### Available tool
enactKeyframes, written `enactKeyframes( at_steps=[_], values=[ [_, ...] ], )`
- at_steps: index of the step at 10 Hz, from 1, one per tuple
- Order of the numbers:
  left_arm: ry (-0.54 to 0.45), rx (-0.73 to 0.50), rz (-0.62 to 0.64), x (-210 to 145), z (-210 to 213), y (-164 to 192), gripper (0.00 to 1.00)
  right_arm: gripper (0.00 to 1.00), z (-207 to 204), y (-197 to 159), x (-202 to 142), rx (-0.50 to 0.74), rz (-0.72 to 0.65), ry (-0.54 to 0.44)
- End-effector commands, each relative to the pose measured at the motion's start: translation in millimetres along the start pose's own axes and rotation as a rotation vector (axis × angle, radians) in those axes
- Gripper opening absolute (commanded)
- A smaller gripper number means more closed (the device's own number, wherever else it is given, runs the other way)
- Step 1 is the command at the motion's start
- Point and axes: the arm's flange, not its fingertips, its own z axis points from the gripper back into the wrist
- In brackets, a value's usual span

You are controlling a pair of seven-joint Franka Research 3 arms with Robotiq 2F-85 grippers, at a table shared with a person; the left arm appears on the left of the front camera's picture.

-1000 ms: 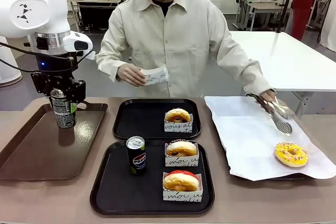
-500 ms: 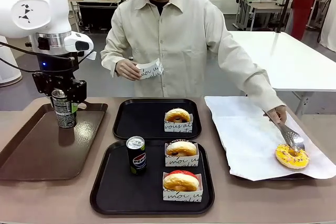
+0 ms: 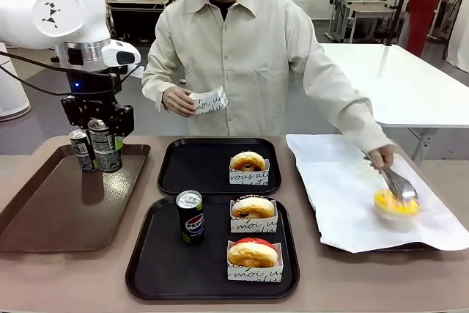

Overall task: Set up donuts and drinks on trays.
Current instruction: Pick up one Pepsi coke from the Handle tray and place it on the Flat Tray without a Pepsi coke.

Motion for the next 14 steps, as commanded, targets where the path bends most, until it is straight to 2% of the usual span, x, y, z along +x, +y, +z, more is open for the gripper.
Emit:
enactKeyframes(
  at_steps=[1, 11, 14],
  values=[
    [-0.045, -0.027, 0.011, 10, -3, -10, 0.60, 1.00, 1, 0, 1, 0.020, 0.009, -0.007],
    [0.003, -0.085, -0.029, 66, -24, -35, 0.60, 1.00, 1, 0, 1, 0.020, 0.009, -0.007],
    [0.022, -0.093, -0.043, 66, -26, -33, 0.60, 1.00, 1, 0, 1, 0.020, 0.009, -0.007]
  ],
)
